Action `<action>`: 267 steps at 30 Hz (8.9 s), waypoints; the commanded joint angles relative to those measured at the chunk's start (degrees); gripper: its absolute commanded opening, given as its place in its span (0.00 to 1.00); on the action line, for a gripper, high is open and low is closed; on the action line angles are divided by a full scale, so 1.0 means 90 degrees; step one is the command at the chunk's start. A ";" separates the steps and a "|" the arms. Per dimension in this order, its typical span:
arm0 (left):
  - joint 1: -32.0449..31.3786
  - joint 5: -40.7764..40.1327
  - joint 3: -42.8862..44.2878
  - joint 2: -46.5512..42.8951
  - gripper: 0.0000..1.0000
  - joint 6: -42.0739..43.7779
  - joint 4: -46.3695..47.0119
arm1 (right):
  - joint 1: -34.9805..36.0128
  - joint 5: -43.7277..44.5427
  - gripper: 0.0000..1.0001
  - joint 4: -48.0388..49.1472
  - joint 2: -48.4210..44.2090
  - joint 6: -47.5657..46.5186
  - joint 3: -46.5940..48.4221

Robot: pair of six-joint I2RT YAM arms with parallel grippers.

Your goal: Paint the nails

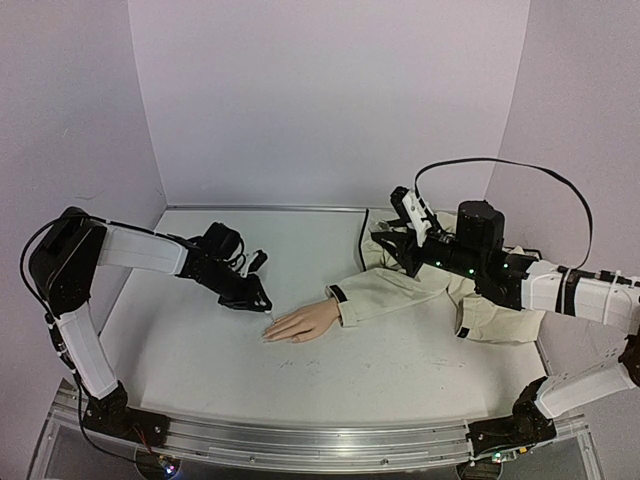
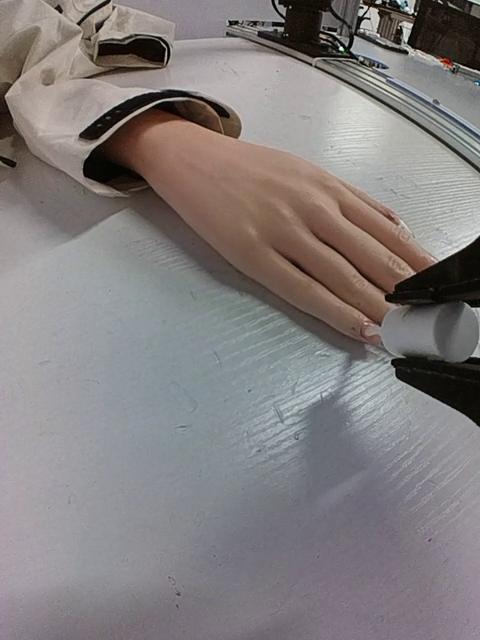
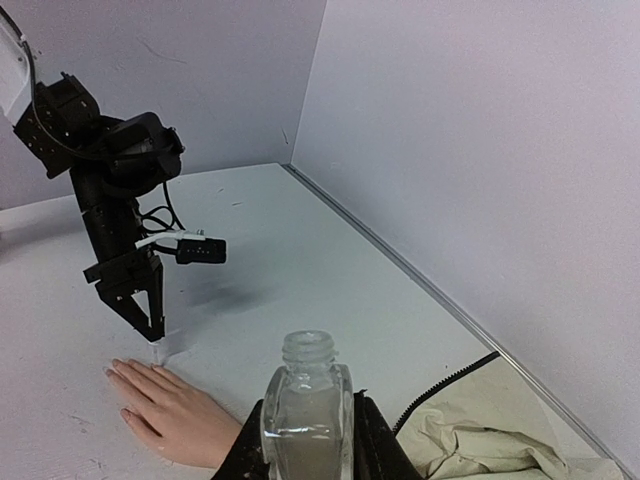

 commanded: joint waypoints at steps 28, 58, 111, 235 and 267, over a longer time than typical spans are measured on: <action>0.0031 0.0015 0.0098 -0.0026 0.00 0.0008 0.0142 | -0.0033 -0.0082 0.00 0.0523 0.0012 0.0061 0.0298; 0.0031 -0.0192 -0.0218 -0.0415 0.00 0.0009 0.0007 | -0.0041 -0.0166 0.00 0.0523 -0.0012 0.0100 0.0288; 0.0021 0.0088 0.0165 0.0100 0.00 -0.0020 0.0202 | -0.0042 -0.0123 0.00 0.0523 0.0056 0.0067 0.0279; 0.0022 0.0041 0.0161 -0.0190 0.00 0.0029 0.0139 | -0.0051 -0.0189 0.00 0.0523 0.0114 0.0100 0.0308; 0.0011 0.0126 0.0063 -0.0052 0.00 0.0030 0.0151 | -0.0051 -0.0195 0.00 0.0523 0.0132 0.0099 0.0322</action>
